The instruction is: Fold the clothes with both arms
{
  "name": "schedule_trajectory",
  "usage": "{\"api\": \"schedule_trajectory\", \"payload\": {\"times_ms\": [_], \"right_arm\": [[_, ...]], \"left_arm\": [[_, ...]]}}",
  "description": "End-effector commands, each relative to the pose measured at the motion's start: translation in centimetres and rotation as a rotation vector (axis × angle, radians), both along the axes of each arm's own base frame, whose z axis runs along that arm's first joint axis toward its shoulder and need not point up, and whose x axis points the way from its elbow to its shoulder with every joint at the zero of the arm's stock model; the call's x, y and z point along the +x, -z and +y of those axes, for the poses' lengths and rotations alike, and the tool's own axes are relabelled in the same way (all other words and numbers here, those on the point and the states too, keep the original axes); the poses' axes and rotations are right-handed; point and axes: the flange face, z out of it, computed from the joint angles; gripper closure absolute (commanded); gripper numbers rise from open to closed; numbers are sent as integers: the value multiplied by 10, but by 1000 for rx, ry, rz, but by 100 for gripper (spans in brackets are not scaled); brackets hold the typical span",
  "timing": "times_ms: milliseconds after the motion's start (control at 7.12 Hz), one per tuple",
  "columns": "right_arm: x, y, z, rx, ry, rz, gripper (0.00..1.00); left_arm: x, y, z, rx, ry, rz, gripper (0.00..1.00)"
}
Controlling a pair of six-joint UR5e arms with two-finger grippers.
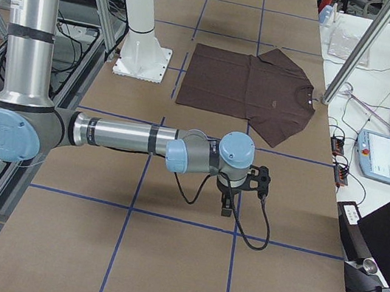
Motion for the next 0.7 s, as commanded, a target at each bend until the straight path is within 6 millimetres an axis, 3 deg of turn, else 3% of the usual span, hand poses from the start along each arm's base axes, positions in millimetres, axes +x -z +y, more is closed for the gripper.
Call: {"api": "schedule_trajectory", "payload": {"times_ms": [0, 140, 281, 421, 562], "right_arm": [[-76, 30, -61, -33, -62, -68, 0], [-138, 68, -104, -11, -20, -93, 0], [-180, 111, -146, 32, 15, -97, 0], [-212, 145, -167, 47, -4, -83, 0], [-281, 192, -175, 41, -71, -46, 0]], "left_arm": [[30, 17, -7, 151, -49, 1, 0], [32, 24, -9, 157, -42, 13, 0], [34, 46, -26, 190, -39, 19, 0], [35, 47, -27, 201, -49, 20, 0], [37, 50, -25, 221, -51, 27, 0]]}}
